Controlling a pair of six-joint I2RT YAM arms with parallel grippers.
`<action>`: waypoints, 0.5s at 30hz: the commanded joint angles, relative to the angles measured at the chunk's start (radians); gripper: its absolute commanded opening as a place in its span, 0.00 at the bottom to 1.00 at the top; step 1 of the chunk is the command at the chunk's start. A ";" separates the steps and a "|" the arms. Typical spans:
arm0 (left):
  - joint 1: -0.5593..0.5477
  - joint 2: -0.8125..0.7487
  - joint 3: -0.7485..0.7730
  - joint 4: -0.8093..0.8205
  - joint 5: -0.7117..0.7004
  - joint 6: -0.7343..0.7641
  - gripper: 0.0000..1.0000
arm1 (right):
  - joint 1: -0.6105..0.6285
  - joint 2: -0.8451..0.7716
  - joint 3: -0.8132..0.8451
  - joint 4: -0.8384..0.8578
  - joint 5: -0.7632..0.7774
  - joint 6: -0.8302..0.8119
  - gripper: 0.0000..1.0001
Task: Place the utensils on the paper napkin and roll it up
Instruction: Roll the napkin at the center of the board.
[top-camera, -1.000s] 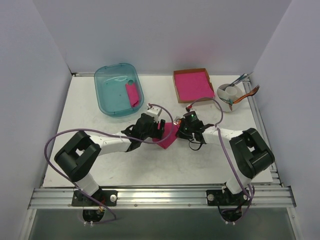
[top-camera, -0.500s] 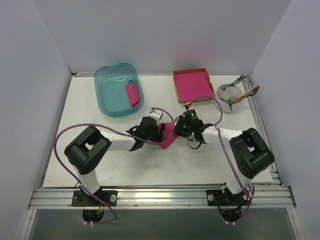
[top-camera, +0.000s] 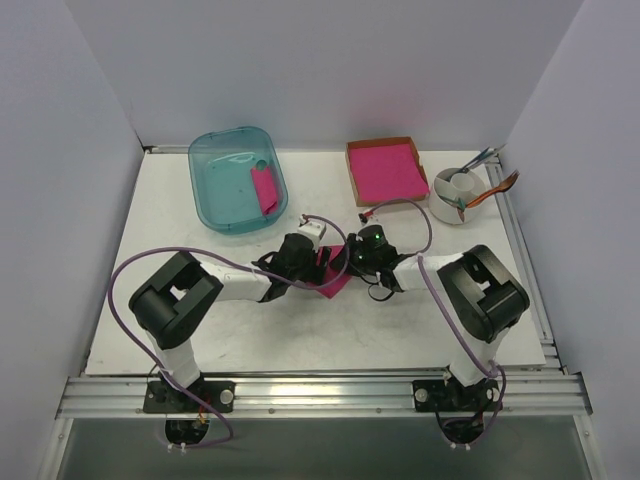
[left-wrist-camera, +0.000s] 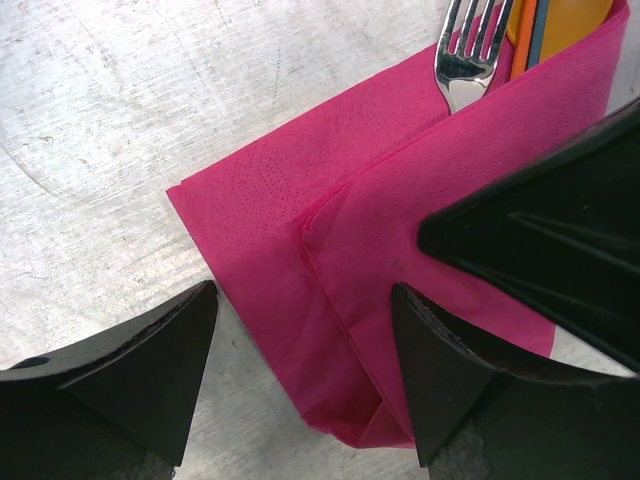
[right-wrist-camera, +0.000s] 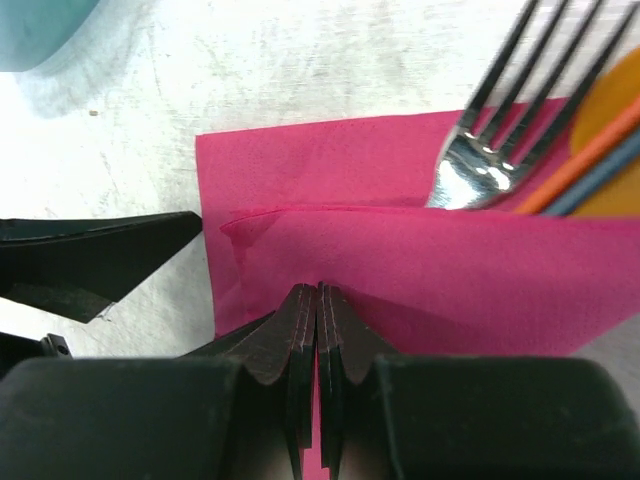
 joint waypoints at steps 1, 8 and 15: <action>0.005 -0.006 0.008 0.005 0.006 -0.017 0.79 | 0.017 0.025 -0.007 0.093 -0.017 0.017 0.02; 0.005 -0.089 0.027 -0.067 0.009 -0.022 0.80 | 0.035 0.053 -0.027 0.067 0.014 0.008 0.01; 0.008 -0.360 0.015 -0.205 -0.033 -0.022 0.85 | 0.041 0.053 -0.056 0.058 0.018 -0.003 0.00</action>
